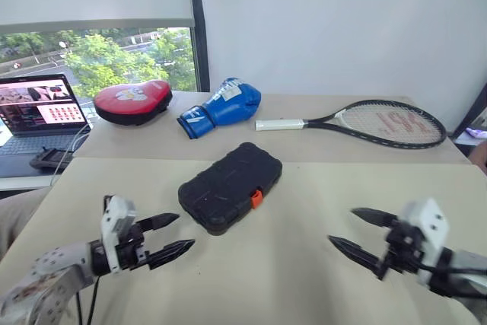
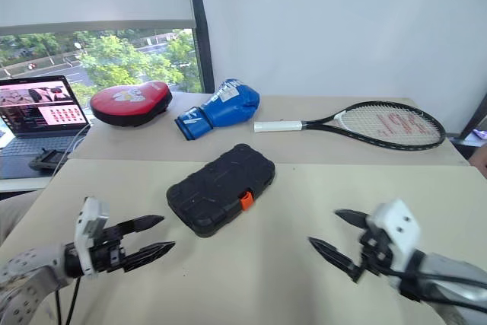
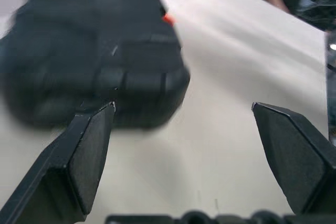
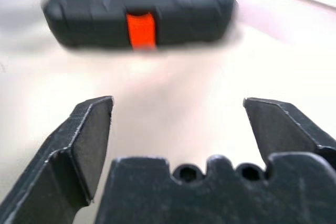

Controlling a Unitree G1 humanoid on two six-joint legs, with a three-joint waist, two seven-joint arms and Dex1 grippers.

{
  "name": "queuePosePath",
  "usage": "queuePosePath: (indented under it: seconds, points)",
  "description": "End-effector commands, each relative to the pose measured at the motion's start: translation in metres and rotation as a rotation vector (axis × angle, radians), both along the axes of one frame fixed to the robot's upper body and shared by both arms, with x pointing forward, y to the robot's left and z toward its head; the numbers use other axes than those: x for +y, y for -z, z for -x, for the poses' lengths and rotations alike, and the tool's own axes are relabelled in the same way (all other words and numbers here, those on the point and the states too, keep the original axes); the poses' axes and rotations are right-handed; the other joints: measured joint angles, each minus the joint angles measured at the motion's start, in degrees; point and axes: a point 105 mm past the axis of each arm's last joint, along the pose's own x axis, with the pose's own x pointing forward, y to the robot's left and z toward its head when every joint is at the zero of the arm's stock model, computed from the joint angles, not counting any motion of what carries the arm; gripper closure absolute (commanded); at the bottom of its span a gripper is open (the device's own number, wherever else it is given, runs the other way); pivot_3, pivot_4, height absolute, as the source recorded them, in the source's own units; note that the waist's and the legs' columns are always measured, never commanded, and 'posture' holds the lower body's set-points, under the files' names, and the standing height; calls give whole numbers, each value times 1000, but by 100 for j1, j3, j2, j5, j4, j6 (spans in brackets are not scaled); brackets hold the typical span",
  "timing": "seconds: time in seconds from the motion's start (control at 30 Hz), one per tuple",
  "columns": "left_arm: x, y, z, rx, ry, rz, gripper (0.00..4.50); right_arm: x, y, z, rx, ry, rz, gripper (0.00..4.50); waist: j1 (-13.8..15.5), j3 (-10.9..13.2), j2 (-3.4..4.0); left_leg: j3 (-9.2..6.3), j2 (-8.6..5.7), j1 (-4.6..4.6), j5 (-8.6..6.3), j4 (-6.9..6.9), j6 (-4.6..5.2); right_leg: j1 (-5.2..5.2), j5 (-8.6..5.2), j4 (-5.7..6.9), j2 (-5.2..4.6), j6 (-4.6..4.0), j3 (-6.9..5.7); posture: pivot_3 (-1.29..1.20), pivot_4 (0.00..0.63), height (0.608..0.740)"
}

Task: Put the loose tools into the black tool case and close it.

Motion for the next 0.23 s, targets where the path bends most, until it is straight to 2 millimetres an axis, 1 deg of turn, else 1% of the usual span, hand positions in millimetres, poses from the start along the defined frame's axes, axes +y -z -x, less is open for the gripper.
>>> queuePosePath:
  seconds: [0.03,0.07,0.13,0.23]
  points:
    - [6,5,6,-32,-43,-55,0,-7,1,17,-29,-27,63,50,12,-2,2,0,0,2,-4,0,-13,4,-16,-1,0,3,-1,0,150,740]
    - [8,9,8,-21,-47,-63,0,-9,6,21,-11,-23,62,50,15,-3,3,1,0,7,-5,-1,-19,7,-36,-1,-1,13,2,0,150,740]
    - [12,13,8,-11,-67,-57,0,-14,10,24,-19,-11,76,50,13,-2,3,1,3,17,-12,-3,-29,18,-51,3,-1,0,3,0,150,740]
    - [16,15,2,-18,-79,-56,0,-14,8,19,-66,-2,59,50,12,-2,3,3,1,14,-10,1,-31,12,-49,6,0,-3,4,0,150,740]
